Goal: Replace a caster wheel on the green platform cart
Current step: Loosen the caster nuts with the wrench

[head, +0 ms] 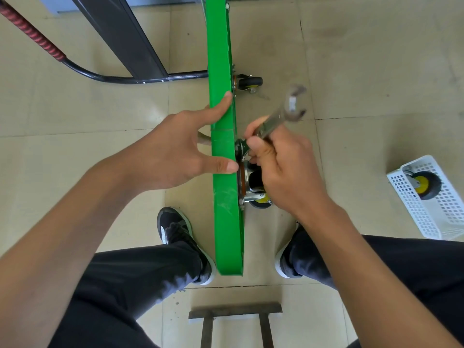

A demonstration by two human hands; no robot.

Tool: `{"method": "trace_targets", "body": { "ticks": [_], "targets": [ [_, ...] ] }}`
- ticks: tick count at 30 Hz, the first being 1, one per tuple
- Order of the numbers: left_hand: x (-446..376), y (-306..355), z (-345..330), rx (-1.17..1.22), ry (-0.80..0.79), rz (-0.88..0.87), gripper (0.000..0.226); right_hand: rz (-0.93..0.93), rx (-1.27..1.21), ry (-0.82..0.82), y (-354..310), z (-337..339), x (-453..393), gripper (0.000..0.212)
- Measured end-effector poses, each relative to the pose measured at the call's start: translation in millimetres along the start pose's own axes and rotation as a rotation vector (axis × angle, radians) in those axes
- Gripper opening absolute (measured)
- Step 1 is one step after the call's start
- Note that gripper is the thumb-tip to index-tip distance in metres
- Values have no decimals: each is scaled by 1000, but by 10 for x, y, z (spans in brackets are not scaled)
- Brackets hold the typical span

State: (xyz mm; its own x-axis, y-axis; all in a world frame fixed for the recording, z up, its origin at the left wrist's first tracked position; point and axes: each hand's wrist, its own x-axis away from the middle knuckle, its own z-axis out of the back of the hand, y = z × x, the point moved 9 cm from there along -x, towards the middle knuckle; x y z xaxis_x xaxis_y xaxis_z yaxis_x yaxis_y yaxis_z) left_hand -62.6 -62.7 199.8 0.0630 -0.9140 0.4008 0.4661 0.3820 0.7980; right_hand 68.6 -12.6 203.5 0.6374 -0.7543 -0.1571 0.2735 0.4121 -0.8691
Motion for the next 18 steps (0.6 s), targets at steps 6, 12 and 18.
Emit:
{"method": "trace_targets", "body": {
  "ticks": [6, 12, 18],
  "targets": [
    [0, -7, -9, -11, -14, 3, 112, 93, 130, 106, 4, 12, 239, 28],
    [8, -24, -16, -15, -21, 15, 112, -79, -149, 225, 98, 265, 87, 16],
    [11, -6, -12, -13, -21, 17, 113, -501, -427, 14, 523, 180, -255, 25]
  ]
}}
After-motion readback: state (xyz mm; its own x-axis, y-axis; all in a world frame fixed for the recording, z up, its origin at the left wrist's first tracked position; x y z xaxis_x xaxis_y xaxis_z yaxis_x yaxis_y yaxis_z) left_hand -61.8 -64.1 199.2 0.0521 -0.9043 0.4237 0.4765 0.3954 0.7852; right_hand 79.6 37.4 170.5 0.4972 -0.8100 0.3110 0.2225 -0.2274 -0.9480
